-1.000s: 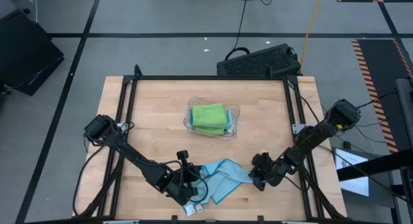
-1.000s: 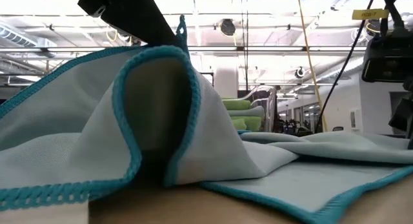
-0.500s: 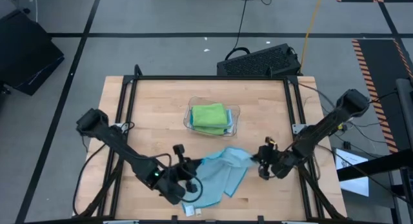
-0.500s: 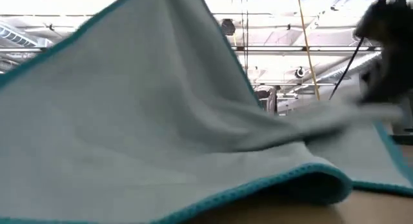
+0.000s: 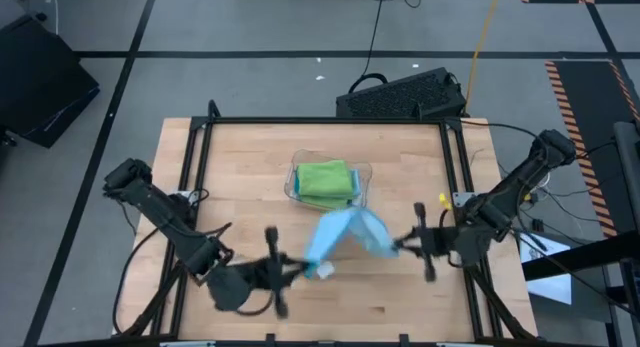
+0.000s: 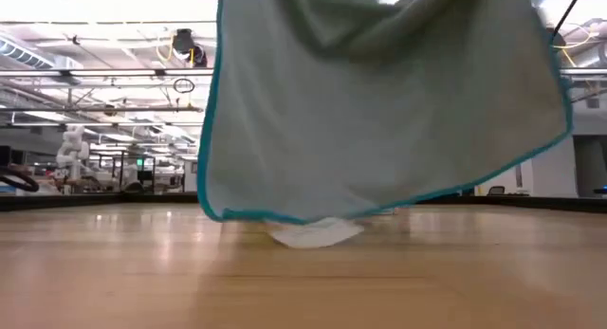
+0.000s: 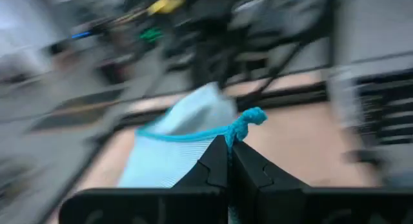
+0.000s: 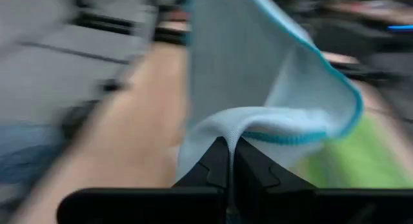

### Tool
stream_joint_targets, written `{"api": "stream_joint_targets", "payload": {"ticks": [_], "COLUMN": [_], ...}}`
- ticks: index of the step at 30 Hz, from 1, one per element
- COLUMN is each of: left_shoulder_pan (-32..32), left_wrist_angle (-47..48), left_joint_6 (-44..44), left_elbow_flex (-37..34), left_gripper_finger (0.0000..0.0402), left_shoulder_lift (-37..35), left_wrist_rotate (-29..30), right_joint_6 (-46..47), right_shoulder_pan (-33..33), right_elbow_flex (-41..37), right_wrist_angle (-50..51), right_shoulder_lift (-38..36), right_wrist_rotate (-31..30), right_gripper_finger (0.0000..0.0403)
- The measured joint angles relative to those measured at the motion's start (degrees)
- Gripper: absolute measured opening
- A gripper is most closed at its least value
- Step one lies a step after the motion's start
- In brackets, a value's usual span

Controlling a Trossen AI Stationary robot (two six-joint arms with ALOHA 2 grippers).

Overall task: Fold microfiber towels
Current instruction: Fold the blue microfiber cloth

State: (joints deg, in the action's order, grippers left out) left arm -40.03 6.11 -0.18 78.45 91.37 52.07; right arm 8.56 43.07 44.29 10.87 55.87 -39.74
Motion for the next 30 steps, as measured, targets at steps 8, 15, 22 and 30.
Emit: {"api": "stream_joint_targets", "payload": {"ticks": [8, 15, 22, 30], "left_shoulder_pan": [-7.23, -6.48, -1.89, 4.80], "left_wrist_angle": [-3.69, 13.56, 14.21, 20.43], "left_joint_6": [4.60, -17.83, -22.01, -26.40], "left_elbow_flex": [-0.06, -0.15, -0.13, -0.12], "left_gripper_finger": [0.0004, 0.0004, 0.0010, 0.0013], "left_shoulder_lift": [-1.07, -0.75, 5.35, 9.54], "left_wrist_rotate": [11.13, 7.48, -3.00, -4.22], "right_joint_6": [7.60, 20.04, 25.02, 26.29], "right_shoulder_pan": [7.38, 6.58, 6.43, 2.25], "right_elbow_flex": [4.99, 5.89, 1.07, -8.60], "right_wrist_angle": [11.11, 19.77, 13.92, 9.06], "right_shoulder_lift": [0.33, 0.59, 1.91, 1.93], "right_wrist_rotate": [-3.12, -5.52, 1.94, -3.61], "right_gripper_finger": [0.0004, 0.0007, 0.0008, 0.0008]}}
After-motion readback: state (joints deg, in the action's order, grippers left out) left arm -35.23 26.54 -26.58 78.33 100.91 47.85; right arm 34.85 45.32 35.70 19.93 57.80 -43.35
